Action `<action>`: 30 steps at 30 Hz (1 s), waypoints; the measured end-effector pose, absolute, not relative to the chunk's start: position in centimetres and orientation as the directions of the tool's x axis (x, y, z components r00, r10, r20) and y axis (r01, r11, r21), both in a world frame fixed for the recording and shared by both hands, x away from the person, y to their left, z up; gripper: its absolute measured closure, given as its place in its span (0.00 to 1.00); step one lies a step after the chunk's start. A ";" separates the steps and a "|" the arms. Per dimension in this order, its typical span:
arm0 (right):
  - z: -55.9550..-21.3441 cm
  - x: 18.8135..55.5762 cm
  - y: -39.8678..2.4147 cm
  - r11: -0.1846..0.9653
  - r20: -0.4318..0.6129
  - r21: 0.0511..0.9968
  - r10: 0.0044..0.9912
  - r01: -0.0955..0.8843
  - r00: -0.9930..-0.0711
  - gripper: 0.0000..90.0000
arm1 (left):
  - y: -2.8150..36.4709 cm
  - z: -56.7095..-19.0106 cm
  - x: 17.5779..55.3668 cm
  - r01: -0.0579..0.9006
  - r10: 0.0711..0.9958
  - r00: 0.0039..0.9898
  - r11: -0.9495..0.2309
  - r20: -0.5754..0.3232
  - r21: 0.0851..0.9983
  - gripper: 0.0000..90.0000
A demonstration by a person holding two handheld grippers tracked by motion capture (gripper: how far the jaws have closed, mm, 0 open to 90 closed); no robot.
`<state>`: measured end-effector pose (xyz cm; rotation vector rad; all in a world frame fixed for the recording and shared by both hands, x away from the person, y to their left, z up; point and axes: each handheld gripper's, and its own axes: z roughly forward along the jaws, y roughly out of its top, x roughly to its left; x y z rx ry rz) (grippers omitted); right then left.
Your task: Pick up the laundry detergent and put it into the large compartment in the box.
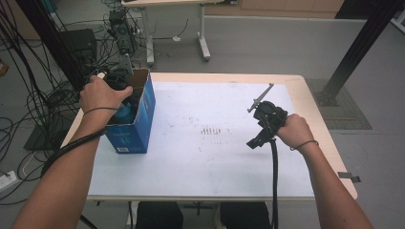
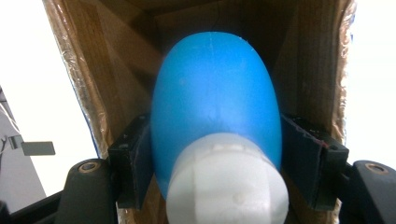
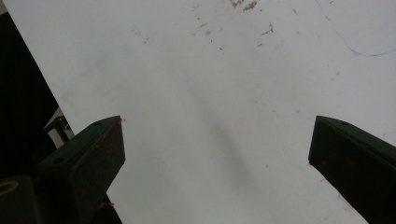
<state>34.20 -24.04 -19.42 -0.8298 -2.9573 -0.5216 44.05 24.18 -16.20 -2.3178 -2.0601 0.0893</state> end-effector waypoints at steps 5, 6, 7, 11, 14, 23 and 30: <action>-19.5 34.2 -24.1 0.801 0.119 0.313 0.499 0.510 -0.858 0.04 | 24.3 -16.0 43.9 0.991 0.993 0.115 -0.116 -0.020 -0.061 0.33; -19.5 34.2 -24.1 0.800 0.117 0.316 0.501 0.510 -0.858 0.04 | 24.3 -15.9 43.9 0.991 0.993 0.115 -0.116 -0.018 -0.061 0.32; -19.5 34.2 -24.1 0.800 0.118 0.318 0.499 0.509 -0.858 0.04 | 24.3 -15.9 43.8 0.991 0.993 0.115 -0.116 -0.018 -0.060 0.30; -19.5 34.2 -24.0 0.801 0.118 0.315 0.499 0.509 -0.859 0.04 | 24.3 -15.5 43.6 0.992 0.993 0.115 -0.116 -0.015 -0.051 0.28; -19.5 34.2 -24.0 0.801 0.118 0.317 0.499 0.508 -0.859 0.04 | 24.5 -15.2 43.6 0.992 0.993 0.116 -0.117 -0.024 -0.043 0.28; -19.5 34.2 -23.7 0.804 0.113 0.315 0.496 0.504 -0.861 0.04 | 23.8 -12.7 43.2 0.990 0.990 0.142 -0.143 -0.018 -0.016 0.27; -19.5 34.3 -23.8 0.803 0.114 0.318 0.496 0.505 -0.861 0.04 | 23.1 -10.4 42.7 0.986 0.986 0.167 -0.167 -0.001 0.003 0.24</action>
